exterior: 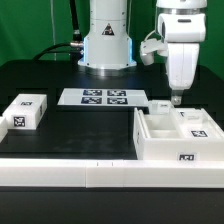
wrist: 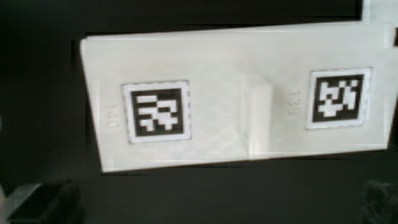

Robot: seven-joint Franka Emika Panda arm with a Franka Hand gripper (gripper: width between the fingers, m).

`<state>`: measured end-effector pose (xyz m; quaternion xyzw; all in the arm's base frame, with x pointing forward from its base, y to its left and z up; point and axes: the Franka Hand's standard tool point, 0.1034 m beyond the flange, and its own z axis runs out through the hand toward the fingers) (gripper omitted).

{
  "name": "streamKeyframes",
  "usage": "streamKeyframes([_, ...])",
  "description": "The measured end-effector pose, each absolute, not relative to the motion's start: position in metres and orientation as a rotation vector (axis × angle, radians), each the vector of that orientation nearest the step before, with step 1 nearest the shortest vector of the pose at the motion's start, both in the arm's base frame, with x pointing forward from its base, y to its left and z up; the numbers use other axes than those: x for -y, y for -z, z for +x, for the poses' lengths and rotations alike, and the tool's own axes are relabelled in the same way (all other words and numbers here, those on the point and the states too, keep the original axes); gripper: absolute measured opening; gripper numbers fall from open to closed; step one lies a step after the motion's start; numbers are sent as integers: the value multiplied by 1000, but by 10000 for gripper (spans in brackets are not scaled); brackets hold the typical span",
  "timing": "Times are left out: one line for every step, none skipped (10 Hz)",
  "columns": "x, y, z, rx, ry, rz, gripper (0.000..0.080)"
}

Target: Assemble cabinet

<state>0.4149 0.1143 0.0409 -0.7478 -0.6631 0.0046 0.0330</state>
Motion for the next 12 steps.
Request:
streamKeyframes([-114, -36, 412, 2032, -21, -2297, 797])
streamKeyframes([-114, -31, 410, 2022, -23, -2295, 797])
streamKeyframes([-112, -27, 409, 2014, -24, -2296, 797])
streamKeyframes([-107, -25, 409, 2014, -23, -2296, 797])
streamKeyframes([-105, -24, 410, 2012, -14, -2298, 797])
streamKeyframes([-104, -23, 409, 2010, -11, -2300, 797])
streamKeyframes([-105, -23, 409, 2010, -9, -2300, 797])
streamKeyframes([-105, -22, 409, 2009, -11, -2299, 797])
streamKeyframes([-104, -20, 407, 2005, -17, -2297, 684])
streamKeyframes([-104, -19, 407, 2004, -18, -2297, 549])
streamKeyframes([-104, -18, 406, 2002, -20, -2297, 376])
streamKeyframes([-104, -17, 405, 2000, -23, -2296, 176])
